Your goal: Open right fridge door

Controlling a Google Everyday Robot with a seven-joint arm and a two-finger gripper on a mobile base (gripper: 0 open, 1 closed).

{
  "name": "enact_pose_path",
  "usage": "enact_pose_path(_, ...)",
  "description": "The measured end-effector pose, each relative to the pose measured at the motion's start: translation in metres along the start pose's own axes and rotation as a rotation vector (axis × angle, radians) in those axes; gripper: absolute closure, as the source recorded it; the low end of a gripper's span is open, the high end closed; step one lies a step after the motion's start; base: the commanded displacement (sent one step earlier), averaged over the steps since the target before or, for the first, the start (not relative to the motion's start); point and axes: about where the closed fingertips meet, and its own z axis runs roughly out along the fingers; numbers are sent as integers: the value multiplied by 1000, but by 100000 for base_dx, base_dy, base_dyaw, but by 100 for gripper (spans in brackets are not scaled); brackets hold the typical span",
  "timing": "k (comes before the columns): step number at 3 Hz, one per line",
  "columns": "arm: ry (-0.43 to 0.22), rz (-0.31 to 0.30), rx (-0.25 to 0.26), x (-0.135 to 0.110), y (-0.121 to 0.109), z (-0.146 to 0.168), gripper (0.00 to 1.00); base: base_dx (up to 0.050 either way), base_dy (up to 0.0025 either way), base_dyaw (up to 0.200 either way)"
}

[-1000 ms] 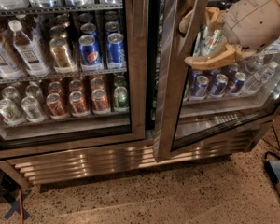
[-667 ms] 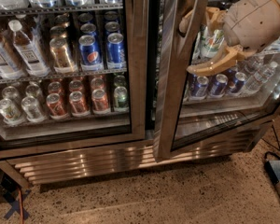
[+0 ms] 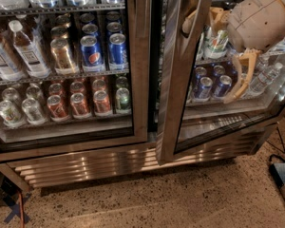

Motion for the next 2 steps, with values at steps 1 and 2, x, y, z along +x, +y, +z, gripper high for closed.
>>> enact_pose_path(1,0,0,0,0,0,0,0,0,0,0)
enact_pose_path(2,0,0,0,0,0,0,0,0,0,0)
